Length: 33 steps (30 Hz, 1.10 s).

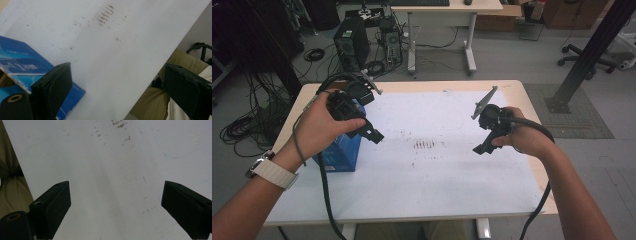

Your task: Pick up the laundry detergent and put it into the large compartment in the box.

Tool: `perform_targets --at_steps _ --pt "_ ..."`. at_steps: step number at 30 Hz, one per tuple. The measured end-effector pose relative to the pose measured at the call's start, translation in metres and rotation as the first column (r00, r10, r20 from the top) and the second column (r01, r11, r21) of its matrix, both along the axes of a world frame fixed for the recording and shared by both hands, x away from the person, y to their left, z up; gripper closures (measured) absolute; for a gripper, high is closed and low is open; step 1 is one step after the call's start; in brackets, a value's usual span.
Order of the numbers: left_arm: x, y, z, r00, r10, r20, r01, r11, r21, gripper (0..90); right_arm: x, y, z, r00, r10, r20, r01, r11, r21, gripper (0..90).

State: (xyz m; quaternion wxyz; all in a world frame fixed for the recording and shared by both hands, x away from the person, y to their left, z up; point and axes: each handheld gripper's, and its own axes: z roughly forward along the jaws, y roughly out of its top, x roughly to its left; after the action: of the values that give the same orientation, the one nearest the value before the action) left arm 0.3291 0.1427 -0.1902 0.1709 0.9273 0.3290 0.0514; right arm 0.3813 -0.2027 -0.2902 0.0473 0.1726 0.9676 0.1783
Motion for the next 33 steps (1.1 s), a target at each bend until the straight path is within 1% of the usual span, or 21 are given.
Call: perform_targets --at_steps 1,4,7,9,10,13,19,24,26,30,33 --pt "-0.001 -0.001 -0.001 0.9999 -0.014 -0.003 0.014 0.9999 -0.006 9.7 0.000 0.000 0.000 1.0000 -0.001 0.000 0.001 1.000 0.000 9.1" --pt "-0.004 -0.005 -0.005 0.9995 -0.031 -0.002 0.031 0.9994 -0.012 9.6 -0.001 0.000 0.000 1.0000 -0.003 0.002 0.003 1.000 0.002 9.0" --pt "-0.007 -0.009 -0.010 0.9986 -0.053 0.003 0.053 0.9986 0.003 9.6 -0.001 0.000 -0.001 1.0000 -0.002 0.001 0.002 1.000 -0.001 9.0" --pt "-0.008 -0.010 -0.010 0.9979 -0.065 0.007 0.065 0.9979 0.010 9.6 0.000 0.001 -0.001 1.0000 -0.001 0.000 0.001 1.000 0.001 9.0" --pt "-0.008 -0.011 -0.010 0.9980 -0.062 0.010 0.062 0.9981 0.004 9.6 -0.001 0.001 -0.001 1.0000 0.001 0.000 -0.001 1.000 0.001 9.1" --pt "-0.009 -0.013 -0.011 0.9972 -0.074 0.008 0.074 0.9971 0.013 9.6 -0.001 0.002 -0.001 1.0000 0.003 0.000 -0.003 1.000 0.004 9.0" --pt "-0.009 -0.013 -0.014 0.9974 -0.072 0.009 0.072 0.9973 0.012 9.5 0.001 0.001 -0.002 1.0000 -0.001 -0.002 0.001 1.000 0.002 9.0" --pt "-0.006 -0.012 -0.015 0.9976 -0.069 0.007 0.069 0.9976 0.006 9.5 0.001 0.000 -0.003 1.0000 -0.003 -0.001 0.003 1.000 0.005 9.0" --pt "-0.006 -0.011 -0.015 0.9975 -0.070 0.007 0.070 0.9975 0.011 9.5 0.000 0.000 -0.003 1.0000 -0.004 -0.002 0.004 1.000 0.006 9.0" --pt "-0.006 -0.011 -0.015 0.9977 -0.067 0.009 0.067 0.9977 0.003 9.5 0.000 -0.001 -0.004 1.0000 -0.008 -0.002 0.008 1.000 0.005 9.0" --pt "-0.006 -0.011 -0.015 0.9975 -0.070 0.006 0.070 0.9975 0.009 9.5 0.000 -0.001 -0.004 1.0000 -0.007 -0.001 0.007 1.000 0.004 9.0"
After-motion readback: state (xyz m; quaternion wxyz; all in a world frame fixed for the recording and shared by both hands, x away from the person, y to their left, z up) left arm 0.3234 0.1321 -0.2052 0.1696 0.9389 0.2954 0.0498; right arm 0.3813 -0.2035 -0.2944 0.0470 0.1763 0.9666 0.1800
